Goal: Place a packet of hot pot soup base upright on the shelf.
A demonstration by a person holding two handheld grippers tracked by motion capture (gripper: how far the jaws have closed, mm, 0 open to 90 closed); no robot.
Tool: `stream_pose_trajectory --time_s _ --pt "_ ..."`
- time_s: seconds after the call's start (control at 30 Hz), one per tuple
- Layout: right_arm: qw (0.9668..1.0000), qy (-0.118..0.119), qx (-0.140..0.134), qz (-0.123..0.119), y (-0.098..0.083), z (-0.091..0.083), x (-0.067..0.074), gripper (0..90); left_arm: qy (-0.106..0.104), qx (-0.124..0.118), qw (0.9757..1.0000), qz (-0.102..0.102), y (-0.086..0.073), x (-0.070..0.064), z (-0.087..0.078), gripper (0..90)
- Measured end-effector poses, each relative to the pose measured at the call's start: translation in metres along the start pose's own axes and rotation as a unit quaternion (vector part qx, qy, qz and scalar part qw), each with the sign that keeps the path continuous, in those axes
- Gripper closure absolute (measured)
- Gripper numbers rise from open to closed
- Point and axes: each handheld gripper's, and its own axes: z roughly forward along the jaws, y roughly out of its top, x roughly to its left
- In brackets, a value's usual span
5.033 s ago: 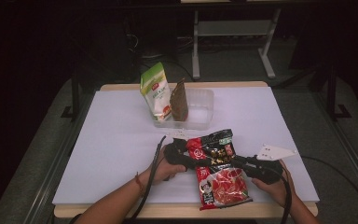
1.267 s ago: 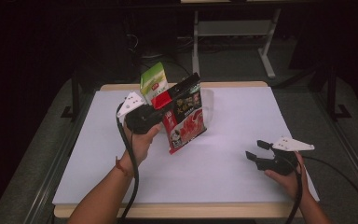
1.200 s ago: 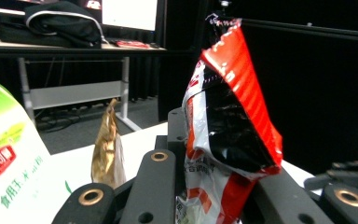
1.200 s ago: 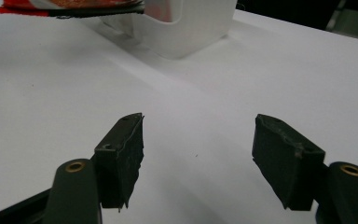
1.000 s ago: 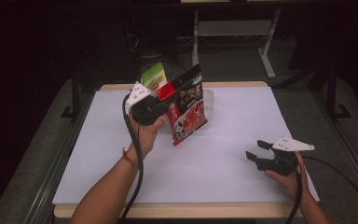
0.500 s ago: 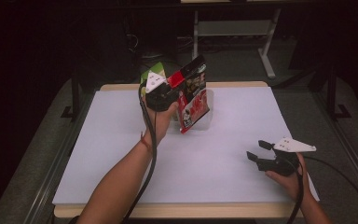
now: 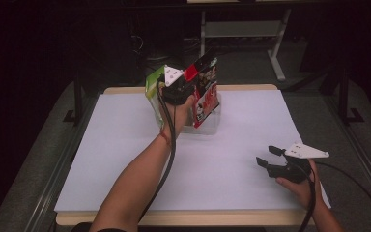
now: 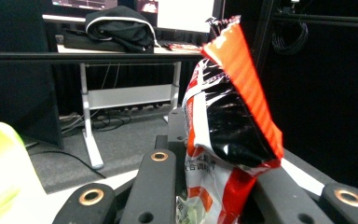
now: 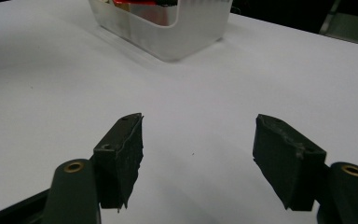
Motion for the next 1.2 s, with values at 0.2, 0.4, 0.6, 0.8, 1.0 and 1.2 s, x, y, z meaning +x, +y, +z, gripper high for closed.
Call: stream_pose_trajectory --time_s 0.2,0.4,0.6,0.8,1.0,1.2 --pt "1.0 0.003 0.001 0.0 -0.001 0.0 0.0 32.3 0.009 -0.018 0.9994 -0.027 -0.01 0.007 0.013 80.0" --pt "1.0 0.005 -0.002 -0.002 -0.001 -0.001 0.0 32.5 0.007 -0.027 0.9994 -0.021 -0.019 0.002 0.018 79.8" --pt "1.0 0.007 -0.001 -0.001 0.0 0.0 0.0 32.5 0.002 -0.023 0.9997 -0.006 -0.032 -0.005 0.019 79.3" --pt "1.0 0.008 -0.002 -0.003 0.0 0.0 0.001 32.5 0.001 -0.013 0.9999 0.0 -0.041 -0.004 0.021 78.8" --pt "1.0 0.008 -0.001 -0.003 0.0 0.001 0.0 32.5 -0.007 -0.007 0.9998 0.017 -0.048 -0.008 0.021 78.0" --pt "1.0 0.008 0.0 -0.003 -0.001 0.0 0.0 32.6 -0.01 -0.003 0.9994 0.034 -0.05 -0.007 0.019 77.6"
